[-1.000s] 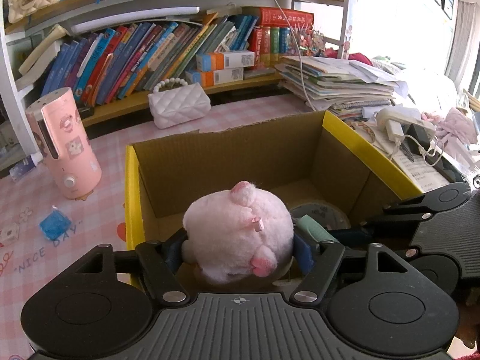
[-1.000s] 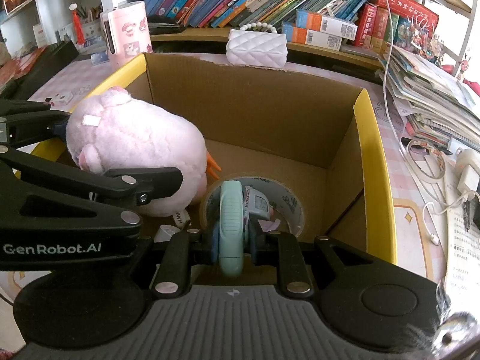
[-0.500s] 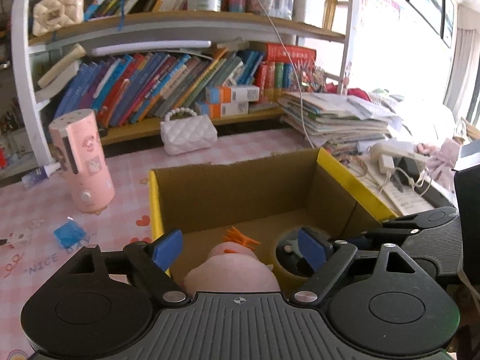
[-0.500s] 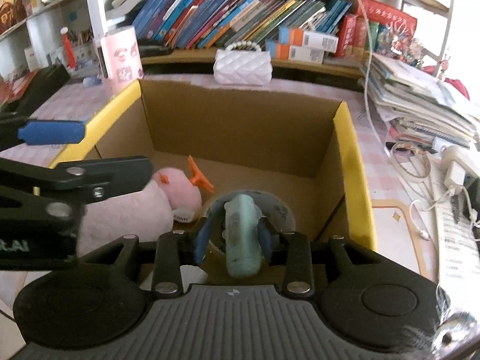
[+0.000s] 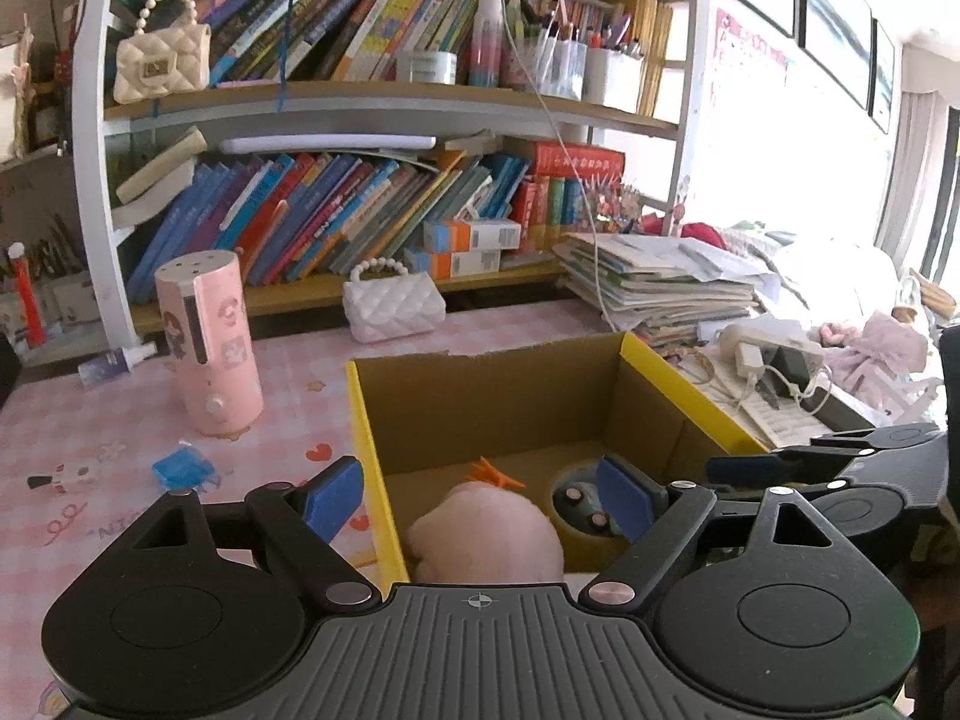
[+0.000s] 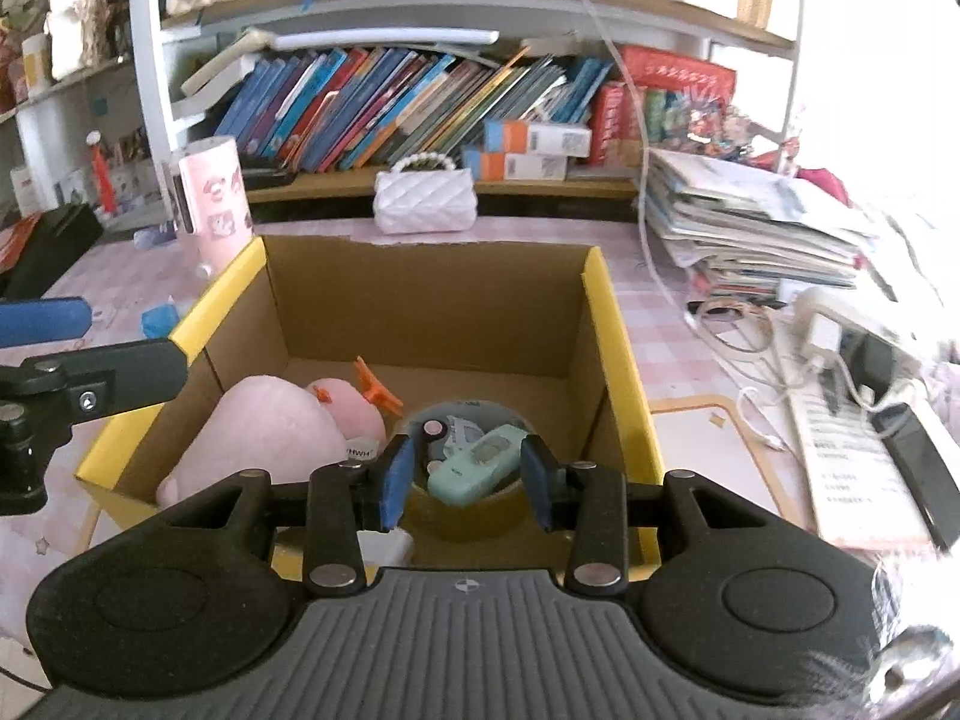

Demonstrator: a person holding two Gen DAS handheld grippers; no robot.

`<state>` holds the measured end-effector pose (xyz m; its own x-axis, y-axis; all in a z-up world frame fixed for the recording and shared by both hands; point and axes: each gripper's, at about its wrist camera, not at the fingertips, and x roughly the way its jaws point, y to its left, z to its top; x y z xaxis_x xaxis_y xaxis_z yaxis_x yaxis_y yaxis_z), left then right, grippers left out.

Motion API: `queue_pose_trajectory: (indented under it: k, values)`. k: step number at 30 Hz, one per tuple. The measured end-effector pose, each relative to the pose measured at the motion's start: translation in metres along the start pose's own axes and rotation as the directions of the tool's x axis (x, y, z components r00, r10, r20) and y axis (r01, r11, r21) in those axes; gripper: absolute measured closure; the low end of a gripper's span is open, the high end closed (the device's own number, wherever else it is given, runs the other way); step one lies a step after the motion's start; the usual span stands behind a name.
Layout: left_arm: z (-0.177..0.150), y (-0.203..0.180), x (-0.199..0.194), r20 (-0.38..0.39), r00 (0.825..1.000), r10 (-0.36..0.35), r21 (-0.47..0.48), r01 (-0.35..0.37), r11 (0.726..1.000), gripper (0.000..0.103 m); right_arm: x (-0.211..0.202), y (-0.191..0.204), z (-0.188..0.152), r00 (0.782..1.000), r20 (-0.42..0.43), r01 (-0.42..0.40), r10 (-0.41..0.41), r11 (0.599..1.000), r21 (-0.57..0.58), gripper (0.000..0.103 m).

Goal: Organize objects
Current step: 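Withdraw both open grippers from the box toward the pink humidifier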

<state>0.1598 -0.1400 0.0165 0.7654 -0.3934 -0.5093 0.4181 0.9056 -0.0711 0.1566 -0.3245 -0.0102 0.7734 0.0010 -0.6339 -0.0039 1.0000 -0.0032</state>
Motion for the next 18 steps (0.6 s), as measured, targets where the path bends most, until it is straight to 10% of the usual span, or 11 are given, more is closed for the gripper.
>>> queue_pose_trajectory:
  k: [18]
  values:
    - [-0.052, 0.024, -0.06, -0.053, 0.998, -0.037, 0.014, 0.038, 0.999, 0.016, -0.06, 0.044, -0.054, 0.993, -0.028, 0.119, -0.117, 0.988, 0.094, 0.063]
